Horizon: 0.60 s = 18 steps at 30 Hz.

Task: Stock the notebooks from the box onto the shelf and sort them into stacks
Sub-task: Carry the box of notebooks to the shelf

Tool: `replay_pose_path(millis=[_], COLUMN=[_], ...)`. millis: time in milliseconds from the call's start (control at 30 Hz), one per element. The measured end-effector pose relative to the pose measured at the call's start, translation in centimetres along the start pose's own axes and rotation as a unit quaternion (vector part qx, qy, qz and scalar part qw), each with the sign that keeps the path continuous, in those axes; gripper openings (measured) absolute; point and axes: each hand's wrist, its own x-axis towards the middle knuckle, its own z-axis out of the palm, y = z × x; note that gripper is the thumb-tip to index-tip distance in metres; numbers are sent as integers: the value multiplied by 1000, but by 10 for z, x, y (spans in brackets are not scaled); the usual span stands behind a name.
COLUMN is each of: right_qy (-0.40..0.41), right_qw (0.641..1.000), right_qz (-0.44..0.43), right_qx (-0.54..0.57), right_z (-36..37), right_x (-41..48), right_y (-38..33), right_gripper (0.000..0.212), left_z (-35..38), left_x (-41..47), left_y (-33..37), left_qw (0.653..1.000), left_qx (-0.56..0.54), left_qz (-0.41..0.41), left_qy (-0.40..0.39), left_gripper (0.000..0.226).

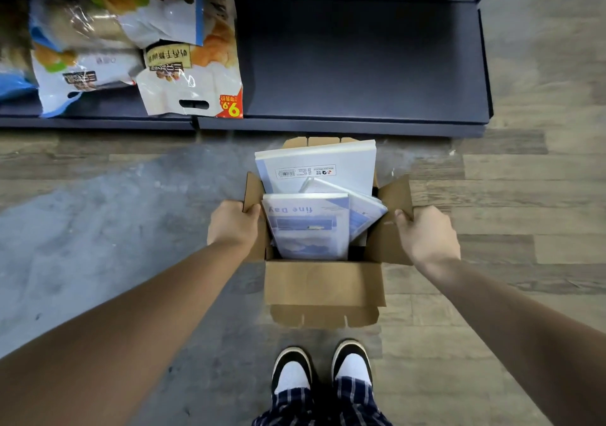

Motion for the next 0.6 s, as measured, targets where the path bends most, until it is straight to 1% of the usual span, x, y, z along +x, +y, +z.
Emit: replay_pose_path(millis=[133, 267, 433, 533, 600], right_qy=[-6, -6, -7, -38, -65], right_qw=[1000, 1000, 1000, 999, 997], right_qz=[12, 20, 13, 25, 41], right_qx=[-1, -8, -21, -29, -27], right_z=[22, 36, 36, 32, 29], right_x=[21, 33, 43, 46, 47], right_y=[7, 10, 5, 3, 1], right_gripper=[44, 43, 43, 42, 40], left_z=[20, 34, 34, 30, 27], left_x=[15, 22, 29, 25, 19], left_y=[-3, -4, 6, 11, 17], left_qw=[1000, 1000, 1000, 999, 998], left_qx=[3, 13, 29, 45, 58], left_qz=[-5, -9, -3, -16, -14], left_qy=[-1, 4, 2, -19, -24], left_gripper=[45, 45, 39, 31, 22])
